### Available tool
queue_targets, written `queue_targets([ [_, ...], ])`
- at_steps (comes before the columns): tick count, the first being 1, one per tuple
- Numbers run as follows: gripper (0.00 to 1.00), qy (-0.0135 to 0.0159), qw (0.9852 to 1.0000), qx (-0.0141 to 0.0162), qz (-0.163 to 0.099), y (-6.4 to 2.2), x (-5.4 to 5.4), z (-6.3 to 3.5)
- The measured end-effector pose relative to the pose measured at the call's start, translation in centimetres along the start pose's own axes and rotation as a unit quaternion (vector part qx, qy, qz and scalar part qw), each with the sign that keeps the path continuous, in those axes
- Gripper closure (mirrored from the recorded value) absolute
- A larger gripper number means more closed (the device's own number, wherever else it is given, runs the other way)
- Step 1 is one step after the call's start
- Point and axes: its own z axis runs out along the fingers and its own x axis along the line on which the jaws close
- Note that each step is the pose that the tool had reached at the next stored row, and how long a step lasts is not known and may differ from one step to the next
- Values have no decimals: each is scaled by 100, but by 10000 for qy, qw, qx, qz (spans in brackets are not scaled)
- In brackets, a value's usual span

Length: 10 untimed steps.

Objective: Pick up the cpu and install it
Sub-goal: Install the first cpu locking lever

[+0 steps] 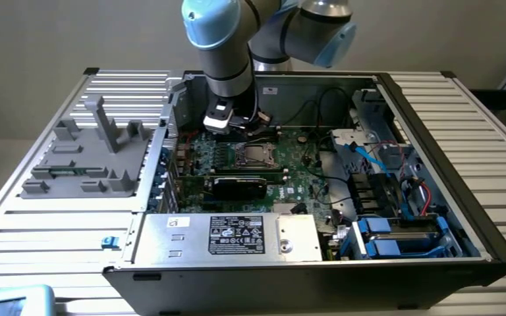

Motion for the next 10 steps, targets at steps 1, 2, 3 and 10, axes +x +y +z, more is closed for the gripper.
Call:
queue_targets([
  [1,89,-14,10000,-7,6,0,0,0],
  [2,89,-32,10000,-16,15,0,0,0],
  [3,89,-49,10000,-26,23,1,-1,-2],
  [10,89,-63,10000,-36,33,-8,20,1],
])
